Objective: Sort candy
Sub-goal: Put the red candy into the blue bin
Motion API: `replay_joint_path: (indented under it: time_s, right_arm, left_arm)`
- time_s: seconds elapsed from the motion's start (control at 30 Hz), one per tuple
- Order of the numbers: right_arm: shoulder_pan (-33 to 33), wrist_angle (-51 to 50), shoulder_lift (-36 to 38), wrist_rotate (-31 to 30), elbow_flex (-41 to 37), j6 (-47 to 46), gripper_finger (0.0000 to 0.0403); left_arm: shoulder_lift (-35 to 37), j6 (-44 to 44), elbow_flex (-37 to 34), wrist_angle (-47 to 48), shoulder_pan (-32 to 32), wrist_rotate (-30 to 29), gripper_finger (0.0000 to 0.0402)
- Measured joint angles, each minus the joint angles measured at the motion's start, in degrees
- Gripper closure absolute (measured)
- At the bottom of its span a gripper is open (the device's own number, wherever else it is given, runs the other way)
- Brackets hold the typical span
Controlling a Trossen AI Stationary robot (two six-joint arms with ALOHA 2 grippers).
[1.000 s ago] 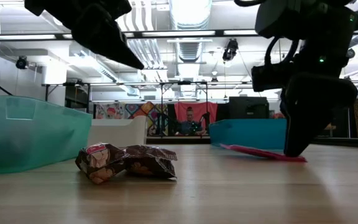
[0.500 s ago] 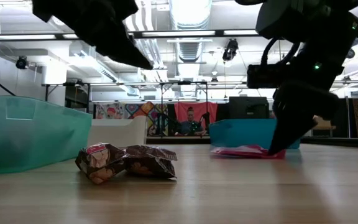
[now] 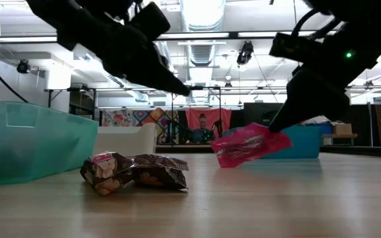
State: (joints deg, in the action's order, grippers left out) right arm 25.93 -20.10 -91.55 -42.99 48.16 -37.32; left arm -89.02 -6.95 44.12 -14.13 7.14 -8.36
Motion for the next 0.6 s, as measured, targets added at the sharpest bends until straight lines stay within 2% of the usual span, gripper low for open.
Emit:
replay_joint_path:
  time_s: [0.27,0.6]
  right_arm:
    - [0.4,1.3,0.0,-1.6,0.1,0.9,0.0394]
    - [0.4,2.4,0.1,-1.6,0.1,2.2,0.0394]
  left_arm:
    - [-7.2,1.7,0.0,-9.2,-0.3,0.1,0.0283]
    - [-11.3,3.1,0.0,-12.1,-0.5,0.4,0.0283]
